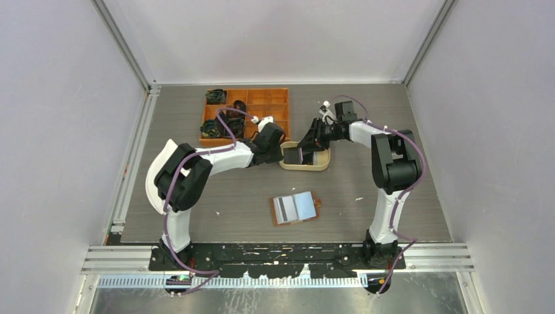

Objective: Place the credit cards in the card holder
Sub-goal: Pick up the credit card from the storage box.

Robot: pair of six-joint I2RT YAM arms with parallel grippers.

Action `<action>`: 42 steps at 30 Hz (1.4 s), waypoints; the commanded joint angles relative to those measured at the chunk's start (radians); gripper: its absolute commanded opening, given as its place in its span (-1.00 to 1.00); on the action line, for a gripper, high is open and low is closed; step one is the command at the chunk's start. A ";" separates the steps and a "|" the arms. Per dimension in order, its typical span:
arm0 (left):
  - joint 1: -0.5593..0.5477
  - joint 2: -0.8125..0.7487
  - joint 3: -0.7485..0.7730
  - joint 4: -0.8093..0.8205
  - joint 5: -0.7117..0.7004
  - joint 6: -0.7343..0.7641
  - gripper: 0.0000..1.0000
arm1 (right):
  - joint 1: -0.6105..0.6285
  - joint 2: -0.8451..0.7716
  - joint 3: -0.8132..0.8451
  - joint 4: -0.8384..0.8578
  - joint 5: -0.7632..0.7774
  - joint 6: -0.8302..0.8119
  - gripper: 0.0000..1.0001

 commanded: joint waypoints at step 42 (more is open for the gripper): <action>-0.008 -0.358 -0.154 0.093 0.118 0.210 -0.06 | -0.057 -0.056 0.035 -0.076 -0.048 -0.081 -0.94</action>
